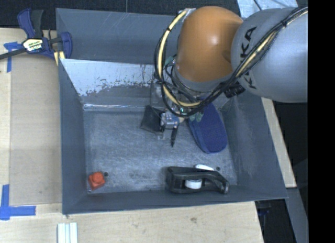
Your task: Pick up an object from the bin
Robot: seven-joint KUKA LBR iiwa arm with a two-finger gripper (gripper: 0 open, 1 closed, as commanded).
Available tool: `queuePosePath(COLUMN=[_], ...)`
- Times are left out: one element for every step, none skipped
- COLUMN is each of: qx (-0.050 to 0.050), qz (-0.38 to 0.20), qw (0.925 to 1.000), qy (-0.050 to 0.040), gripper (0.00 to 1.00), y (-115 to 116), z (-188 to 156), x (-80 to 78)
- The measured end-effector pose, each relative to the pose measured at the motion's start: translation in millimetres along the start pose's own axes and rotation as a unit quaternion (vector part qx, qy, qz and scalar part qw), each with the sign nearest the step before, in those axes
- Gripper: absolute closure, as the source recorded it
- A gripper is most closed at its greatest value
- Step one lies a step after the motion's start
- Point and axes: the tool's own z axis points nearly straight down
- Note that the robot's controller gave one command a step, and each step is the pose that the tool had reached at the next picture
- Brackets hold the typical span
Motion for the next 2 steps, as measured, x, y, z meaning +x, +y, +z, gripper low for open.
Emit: queuePosePath(qx=[0.001, 0.001], qz=[-0.004, -0.036], qw=[1.0, 0.9993], qy=[-0.0002, -0.0008], gripper=[0.0, 0.0], y=[-16.8, -43.4], z=[68.1, 140.2], x=[-16.6, -18.4])
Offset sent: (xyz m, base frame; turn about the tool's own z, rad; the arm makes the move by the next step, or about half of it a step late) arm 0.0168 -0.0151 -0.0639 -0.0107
